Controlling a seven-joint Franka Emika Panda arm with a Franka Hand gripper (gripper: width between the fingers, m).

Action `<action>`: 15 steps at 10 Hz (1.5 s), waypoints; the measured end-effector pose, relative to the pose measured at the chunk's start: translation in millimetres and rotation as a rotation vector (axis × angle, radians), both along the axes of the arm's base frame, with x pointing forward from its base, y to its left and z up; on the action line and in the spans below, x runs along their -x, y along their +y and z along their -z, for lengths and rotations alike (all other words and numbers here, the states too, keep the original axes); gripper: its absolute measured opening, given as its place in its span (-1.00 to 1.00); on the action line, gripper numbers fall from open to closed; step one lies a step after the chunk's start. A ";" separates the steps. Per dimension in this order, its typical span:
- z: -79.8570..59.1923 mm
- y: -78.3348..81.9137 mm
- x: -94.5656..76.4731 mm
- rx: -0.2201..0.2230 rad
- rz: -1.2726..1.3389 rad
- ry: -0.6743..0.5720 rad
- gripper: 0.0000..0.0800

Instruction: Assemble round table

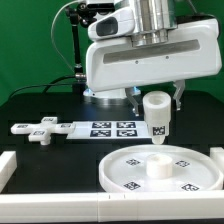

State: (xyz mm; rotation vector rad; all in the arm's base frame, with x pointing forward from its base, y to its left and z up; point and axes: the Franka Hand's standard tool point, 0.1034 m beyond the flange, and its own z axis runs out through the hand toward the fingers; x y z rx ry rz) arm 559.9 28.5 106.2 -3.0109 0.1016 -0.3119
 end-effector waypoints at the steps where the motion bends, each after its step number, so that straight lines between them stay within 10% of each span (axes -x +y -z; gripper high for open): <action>1: -0.9 -3.3 -2.1 0.021 0.008 -0.077 0.02; 4: -3.4 -11.5 -4.6 0.087 0.005 -0.282 0.02; 15: 9.2 6.2 -1.3 0.080 -0.028 -0.258 0.02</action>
Offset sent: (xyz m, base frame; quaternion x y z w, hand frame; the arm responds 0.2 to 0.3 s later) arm 0.0013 0.0051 0.0081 0.0012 0.1985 -0.0220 0.9798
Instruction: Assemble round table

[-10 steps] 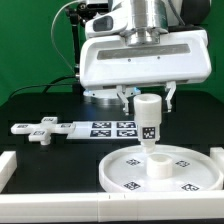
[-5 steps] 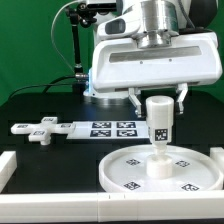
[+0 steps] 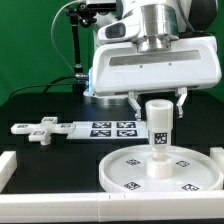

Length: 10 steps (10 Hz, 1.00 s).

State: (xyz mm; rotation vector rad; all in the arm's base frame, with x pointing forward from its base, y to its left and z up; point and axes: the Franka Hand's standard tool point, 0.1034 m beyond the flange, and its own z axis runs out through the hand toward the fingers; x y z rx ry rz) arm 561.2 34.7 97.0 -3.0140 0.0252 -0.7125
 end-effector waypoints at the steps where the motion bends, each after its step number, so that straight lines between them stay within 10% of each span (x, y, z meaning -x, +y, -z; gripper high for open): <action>1: 0.6 0.7 0.2 0.000 -0.001 0.001 0.02; 10: 11.4 0.4 0.7 0.006 0.002 -0.012 0.02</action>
Offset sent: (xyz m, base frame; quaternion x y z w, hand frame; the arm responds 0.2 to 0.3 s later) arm 0.0052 0.0011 -0.0049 -0.0070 0.0090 -0.0117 0.9999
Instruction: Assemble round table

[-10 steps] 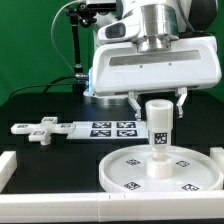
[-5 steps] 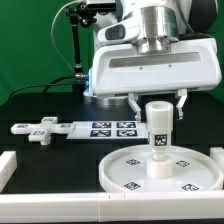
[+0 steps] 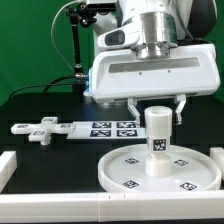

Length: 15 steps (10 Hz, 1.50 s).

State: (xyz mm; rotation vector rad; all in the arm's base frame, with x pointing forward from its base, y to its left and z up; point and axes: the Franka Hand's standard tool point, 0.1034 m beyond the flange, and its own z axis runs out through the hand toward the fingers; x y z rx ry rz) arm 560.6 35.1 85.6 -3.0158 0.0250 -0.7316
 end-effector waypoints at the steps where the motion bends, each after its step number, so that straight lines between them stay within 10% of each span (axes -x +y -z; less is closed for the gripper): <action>1: 3.0 0.6 1.3 0.001 -0.001 0.000 0.02; 7: 9.7 2.0 6.1 0.012 0.003 -0.041 0.02; 10: 9.9 1.4 7.6 0.010 -0.002 -0.022 0.49; 15: -25.6 -7.6 -0.9 -0.003 -0.001 0.001 0.62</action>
Offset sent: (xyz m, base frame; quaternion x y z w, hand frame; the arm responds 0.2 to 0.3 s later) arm -0.0235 0.0039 -0.0222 0.0078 0.0359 0.0719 0.9967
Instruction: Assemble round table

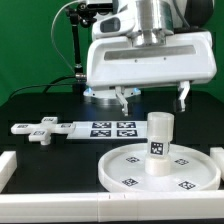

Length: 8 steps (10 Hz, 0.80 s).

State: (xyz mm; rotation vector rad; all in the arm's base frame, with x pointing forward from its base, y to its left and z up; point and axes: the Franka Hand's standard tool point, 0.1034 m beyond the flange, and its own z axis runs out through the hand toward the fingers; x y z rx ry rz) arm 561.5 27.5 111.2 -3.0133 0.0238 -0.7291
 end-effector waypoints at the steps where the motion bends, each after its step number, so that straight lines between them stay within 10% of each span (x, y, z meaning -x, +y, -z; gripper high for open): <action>1: -6.3 0.4 -2.8 -0.004 -0.002 0.004 0.62; 8: 10.5 8.6 8.1 -0.077 -0.036 0.323 0.62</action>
Offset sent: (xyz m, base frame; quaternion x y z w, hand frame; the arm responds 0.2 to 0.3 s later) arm 0.0000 0.0000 0.0000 0.0000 -0.0650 0.0000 0.9979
